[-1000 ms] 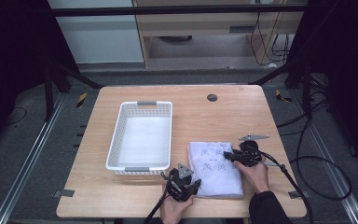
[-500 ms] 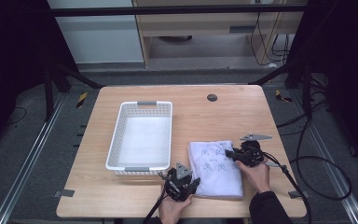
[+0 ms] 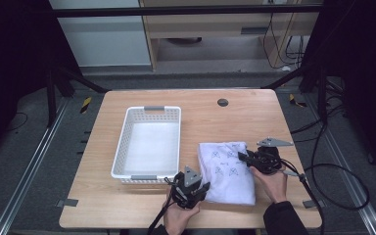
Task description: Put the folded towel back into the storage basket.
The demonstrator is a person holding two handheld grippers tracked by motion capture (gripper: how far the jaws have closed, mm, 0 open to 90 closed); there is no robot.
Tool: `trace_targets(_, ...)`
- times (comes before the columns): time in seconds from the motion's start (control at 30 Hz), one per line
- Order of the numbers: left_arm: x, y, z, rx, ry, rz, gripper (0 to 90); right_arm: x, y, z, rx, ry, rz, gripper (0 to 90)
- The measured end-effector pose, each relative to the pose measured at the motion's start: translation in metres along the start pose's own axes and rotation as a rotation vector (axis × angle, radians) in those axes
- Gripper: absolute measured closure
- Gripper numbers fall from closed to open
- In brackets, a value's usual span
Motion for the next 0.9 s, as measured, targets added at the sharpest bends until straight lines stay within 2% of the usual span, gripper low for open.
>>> trace_targets(0.13,0.0,-0.009,0.006,-0.011,0.001,-0.015,74.3,0.002,-0.006,0.007,-0.031,0.004,-0.004,70.9)
trace_targets(0.33,0.001,-0.018,0.013,-0.038,0.003,-0.017,74.3,0.004,-0.015,0.015,-0.076,0.011,0.002,70.8)
trace_targets(0.6,0.001,-0.026,0.018,-0.045,-0.007,-0.046,74.3,0.007,-0.023,0.021,-0.107,0.017,0.007,70.8)
trace_targets(0.9,0.003,-0.031,0.026,-0.062,-0.007,-0.061,74.3,0.012,-0.031,0.025,-0.134,0.018,0.02,70.9)
Point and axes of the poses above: each handheld gripper's, and its own axes: z roughly backward along the jaws, y roughly out of its underside, x roughly to its left, the point moved 7 cm from there along -z, roughly forward along the jaws, and after that the axes turned 3 degrees about -x, right-handed, at the moved point
